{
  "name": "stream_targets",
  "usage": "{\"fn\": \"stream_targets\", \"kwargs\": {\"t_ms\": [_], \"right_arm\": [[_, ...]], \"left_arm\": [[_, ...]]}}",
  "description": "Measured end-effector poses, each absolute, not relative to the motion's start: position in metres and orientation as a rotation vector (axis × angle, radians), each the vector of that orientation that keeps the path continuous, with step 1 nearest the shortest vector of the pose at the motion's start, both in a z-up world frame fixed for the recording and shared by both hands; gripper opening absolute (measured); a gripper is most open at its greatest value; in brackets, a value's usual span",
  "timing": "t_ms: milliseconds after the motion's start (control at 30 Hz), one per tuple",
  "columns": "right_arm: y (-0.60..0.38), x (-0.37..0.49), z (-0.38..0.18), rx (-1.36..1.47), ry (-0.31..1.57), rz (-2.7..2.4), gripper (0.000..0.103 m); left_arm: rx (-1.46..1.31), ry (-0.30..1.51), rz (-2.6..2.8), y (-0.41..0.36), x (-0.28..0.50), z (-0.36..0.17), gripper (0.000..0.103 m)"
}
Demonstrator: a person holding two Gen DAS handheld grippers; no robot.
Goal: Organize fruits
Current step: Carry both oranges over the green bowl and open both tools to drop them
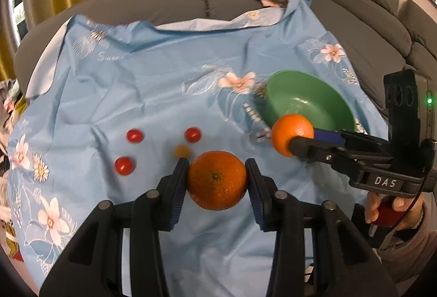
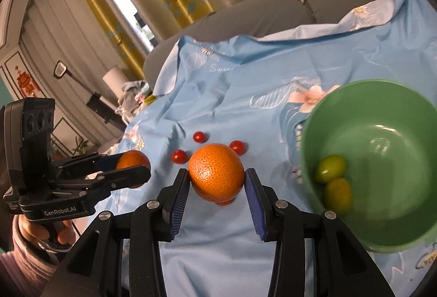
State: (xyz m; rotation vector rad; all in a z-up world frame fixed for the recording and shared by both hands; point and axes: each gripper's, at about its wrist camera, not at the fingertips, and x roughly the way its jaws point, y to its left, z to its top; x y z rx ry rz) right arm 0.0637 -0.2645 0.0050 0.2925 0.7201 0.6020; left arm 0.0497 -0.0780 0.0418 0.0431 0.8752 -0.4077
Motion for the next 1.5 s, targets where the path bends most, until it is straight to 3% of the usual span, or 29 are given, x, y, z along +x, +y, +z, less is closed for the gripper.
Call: {"fn": "stream_targets", "kwargs": {"t_ms": [767,1500], "right_arm": [[-0.364,0.057,0.002,0.375,0.654,0.348,0.043],[-0.376,0.065,-0.012,0.335,0.688,0.262,0.043]], "left_arm": [[0.081,0.879,-0.634,-0.203,0.094,0.042,0.042],[0.101,0.992,-0.614,-0.227,0.119,0.003,0.043]]}}
